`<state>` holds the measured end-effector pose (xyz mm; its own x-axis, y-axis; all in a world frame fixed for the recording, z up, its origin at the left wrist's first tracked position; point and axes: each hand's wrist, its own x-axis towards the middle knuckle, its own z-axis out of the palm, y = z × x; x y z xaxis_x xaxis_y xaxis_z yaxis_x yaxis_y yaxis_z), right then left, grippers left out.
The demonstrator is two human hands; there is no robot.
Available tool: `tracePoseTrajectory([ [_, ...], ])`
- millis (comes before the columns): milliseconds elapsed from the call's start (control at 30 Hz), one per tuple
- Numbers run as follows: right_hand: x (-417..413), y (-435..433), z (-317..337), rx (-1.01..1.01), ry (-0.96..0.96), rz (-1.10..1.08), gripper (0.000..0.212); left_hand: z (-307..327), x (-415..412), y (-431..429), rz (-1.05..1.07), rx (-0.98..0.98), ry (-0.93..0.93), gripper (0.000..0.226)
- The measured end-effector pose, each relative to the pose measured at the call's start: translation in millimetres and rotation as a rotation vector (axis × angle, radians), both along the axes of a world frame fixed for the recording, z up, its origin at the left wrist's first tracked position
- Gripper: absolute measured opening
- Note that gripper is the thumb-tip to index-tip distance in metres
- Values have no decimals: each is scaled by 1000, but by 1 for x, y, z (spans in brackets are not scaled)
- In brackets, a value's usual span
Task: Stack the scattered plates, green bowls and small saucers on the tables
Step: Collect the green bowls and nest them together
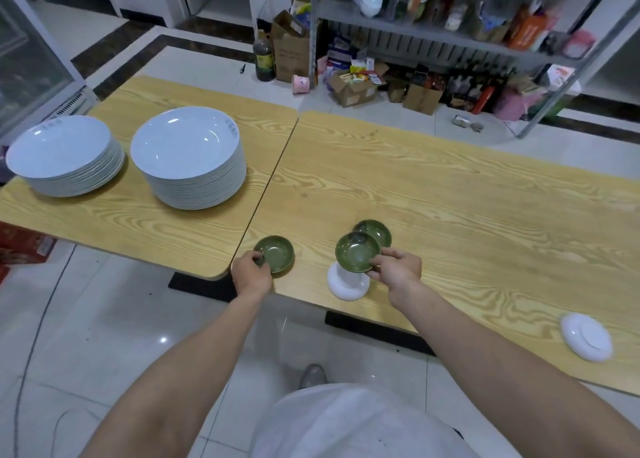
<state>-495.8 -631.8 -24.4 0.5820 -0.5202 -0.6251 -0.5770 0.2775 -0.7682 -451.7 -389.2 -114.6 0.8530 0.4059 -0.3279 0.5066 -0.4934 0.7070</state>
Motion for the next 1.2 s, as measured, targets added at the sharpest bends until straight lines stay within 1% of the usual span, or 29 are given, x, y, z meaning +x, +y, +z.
tracePoseTrajectory([
  [200,9,-2,2,35,-27,-29,28,-9,4,0,80,-111,-32,31],
  [333,17,-10,7,60,-62,-86,27,12,7,-15,33,-158,-66,31],
  [500,24,-37,14,72,-95,-146,29,33,15,-56,-54,-219,-123,29],
  [633,26,-65,16,69,-103,-186,24,39,20,-93,-115,-269,-114,32],
  [800,28,-95,14,76,-84,-209,25,42,21,-132,-181,-285,-118,30],
  [933,29,-111,11,82,-81,-220,25,41,20,-150,-205,-288,-109,27],
  [1200,34,-121,6,101,-67,-198,25,45,26,-167,-196,-382,-86,24],
])
